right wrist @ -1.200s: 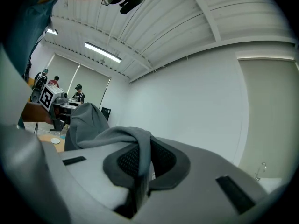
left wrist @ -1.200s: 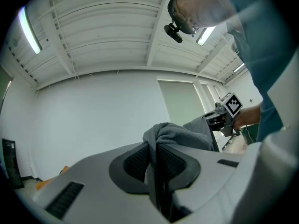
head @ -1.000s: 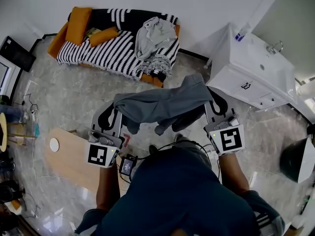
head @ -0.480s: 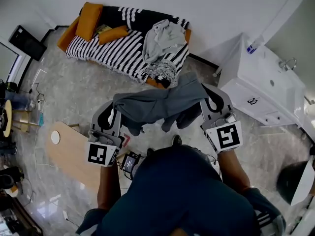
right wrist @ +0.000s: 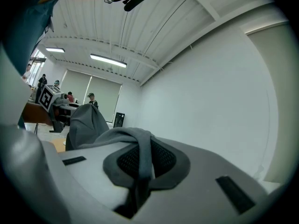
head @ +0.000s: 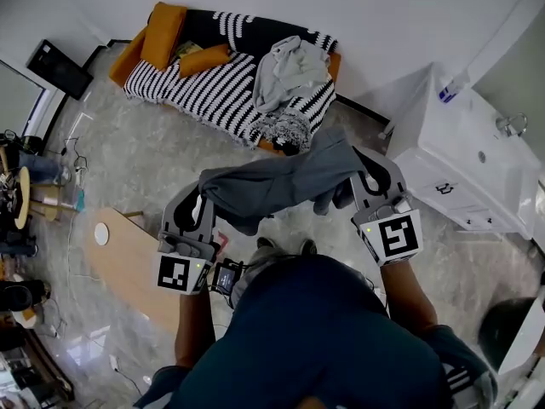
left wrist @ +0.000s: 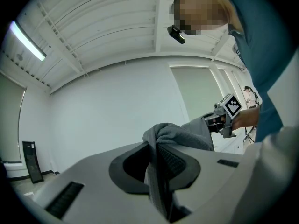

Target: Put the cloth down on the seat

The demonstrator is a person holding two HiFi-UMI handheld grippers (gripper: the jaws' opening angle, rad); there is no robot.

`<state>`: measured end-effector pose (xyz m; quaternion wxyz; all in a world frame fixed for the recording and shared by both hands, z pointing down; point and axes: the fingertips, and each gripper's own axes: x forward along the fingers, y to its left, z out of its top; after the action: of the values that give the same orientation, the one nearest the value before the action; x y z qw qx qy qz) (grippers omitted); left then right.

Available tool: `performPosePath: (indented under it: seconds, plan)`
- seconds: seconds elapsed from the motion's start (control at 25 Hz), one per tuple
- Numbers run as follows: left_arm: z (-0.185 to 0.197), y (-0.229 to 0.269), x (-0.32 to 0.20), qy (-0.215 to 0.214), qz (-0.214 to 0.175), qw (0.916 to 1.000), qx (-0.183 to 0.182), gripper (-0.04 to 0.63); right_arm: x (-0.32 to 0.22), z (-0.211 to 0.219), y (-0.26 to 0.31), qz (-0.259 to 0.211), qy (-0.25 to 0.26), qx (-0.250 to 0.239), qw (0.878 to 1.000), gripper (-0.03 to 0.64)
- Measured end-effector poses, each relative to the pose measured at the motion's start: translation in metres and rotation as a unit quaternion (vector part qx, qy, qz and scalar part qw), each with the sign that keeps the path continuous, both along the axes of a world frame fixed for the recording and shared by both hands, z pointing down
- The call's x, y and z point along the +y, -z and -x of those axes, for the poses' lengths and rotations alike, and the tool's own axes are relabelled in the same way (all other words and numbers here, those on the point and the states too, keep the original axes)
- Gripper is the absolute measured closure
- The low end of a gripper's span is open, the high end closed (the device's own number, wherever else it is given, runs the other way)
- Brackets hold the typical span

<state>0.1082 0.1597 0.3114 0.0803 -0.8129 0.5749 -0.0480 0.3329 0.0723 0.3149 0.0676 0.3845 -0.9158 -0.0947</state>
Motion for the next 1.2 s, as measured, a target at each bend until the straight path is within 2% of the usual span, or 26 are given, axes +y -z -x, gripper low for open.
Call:
performPosePath:
  seconds: [0.16,0.24,0.48,0.64,0.8,0.96,1.08,1.2]
  plan:
    - [0.005,-0.006,-0.018,-0.006,0.008,0.9999,0.010,0.551,-0.016,0.006,-0.004,0.006,-0.006,0.009,1.000,0.597]
    - [0.009,-0.004,-0.025,-0.017,-0.002,0.9997,0.017,0.551,-0.022,0.013,-0.003,0.004,-0.009,0.013,1.000,0.597]
    - [0.041,0.000,-0.050,-0.025,0.004,0.9994,0.023,0.551,-0.045,0.038,0.014,-0.013,-0.024,0.016,0.999,0.597]
    - [0.064,0.008,-0.058,-0.036,-0.024,0.9988,0.023,0.551,-0.052,0.062,0.016,-0.016,-0.029,0.017,0.999,0.597]
    - [0.088,-0.001,-0.073,-0.036,0.008,0.9991,0.022,0.551,-0.065,0.086,0.018,-0.019,-0.034,0.020,0.999,0.597]
    - [0.109,-0.008,-0.068,-0.042,0.003,0.9987,0.028,0.551,-0.056,0.107,0.019,-0.027,-0.039,0.022,0.999,0.597]
    - [0.115,-0.007,-0.070,-0.037,-0.004,0.9985,0.041,0.551,-0.058,0.112,0.017,-0.025,-0.031,0.032,0.999,0.597]
    - [0.111,-0.010,-0.098,-0.035,-0.013,0.9984,0.042,0.551,-0.090,0.106,0.009,-0.017,-0.028,0.031,0.999,0.597]
